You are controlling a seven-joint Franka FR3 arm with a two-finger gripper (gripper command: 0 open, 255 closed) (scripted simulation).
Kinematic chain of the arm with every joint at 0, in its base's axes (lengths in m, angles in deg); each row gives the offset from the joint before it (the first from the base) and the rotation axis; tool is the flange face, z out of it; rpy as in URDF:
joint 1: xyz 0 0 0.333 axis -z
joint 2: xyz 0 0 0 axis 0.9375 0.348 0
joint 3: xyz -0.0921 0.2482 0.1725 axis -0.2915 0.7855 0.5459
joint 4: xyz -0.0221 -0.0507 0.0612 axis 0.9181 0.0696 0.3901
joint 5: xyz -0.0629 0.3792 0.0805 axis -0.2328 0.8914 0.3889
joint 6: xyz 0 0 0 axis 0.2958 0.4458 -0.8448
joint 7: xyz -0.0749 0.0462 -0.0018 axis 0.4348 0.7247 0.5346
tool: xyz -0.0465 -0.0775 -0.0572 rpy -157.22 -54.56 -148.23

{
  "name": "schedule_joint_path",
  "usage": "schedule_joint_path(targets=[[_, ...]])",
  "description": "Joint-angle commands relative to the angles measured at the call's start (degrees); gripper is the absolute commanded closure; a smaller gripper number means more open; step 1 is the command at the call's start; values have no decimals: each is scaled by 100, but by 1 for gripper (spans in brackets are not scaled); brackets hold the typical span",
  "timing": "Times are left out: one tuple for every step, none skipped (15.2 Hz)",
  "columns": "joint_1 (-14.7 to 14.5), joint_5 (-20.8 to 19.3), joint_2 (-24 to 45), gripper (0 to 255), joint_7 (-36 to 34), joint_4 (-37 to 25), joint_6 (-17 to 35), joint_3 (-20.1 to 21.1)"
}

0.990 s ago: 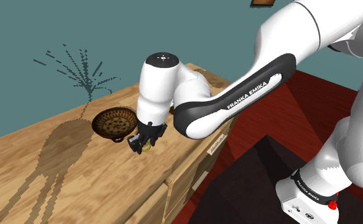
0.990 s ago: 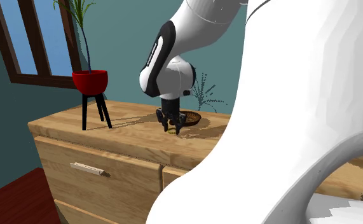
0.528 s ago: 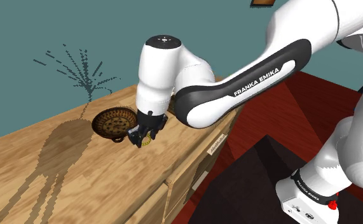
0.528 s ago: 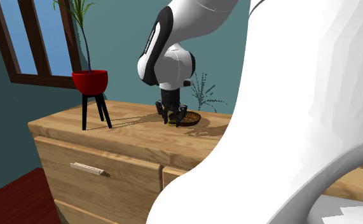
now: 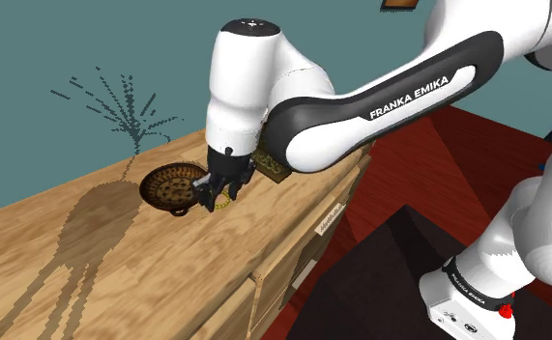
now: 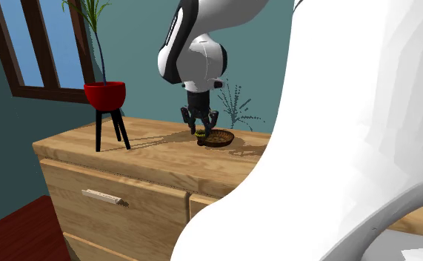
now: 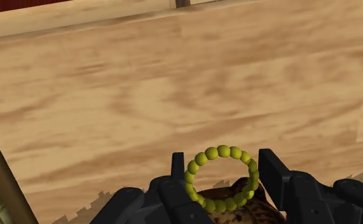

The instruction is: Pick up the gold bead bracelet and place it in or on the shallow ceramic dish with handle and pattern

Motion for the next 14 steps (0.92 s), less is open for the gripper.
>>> schedule_joint_path(targets=[[13,69,-85,255,40,-49,-123,25],[-4,-24,115,255,56,-314,-214,-20],[-25,-111,316,255,76,-589,-310,-64],[-51,-193,520,255,100,-873,-412,-108],[-83,-269,726,255,130,-1169,-521,-153],[-121,-339,935,255,164,-1476,-636,-198],[-163,-405,1148,255,204,-1798,-757,-243],[-210,-466,1367,255,248,-2135,-886,-287],[-265,-523,1592,255,297,-2491,-1024,-333],[-324,-577,1826,255,352,-2868,-1172,-378],[-391,-627,2070,255,413,-3271,-1331,-423],[-468,-674,2329,255,481,-3706,-1505,-470],[-578,-727,2676,255,577,-4305,-1745,-531],[-574,-734,2689,255,567,-4249,-1678,-540]])
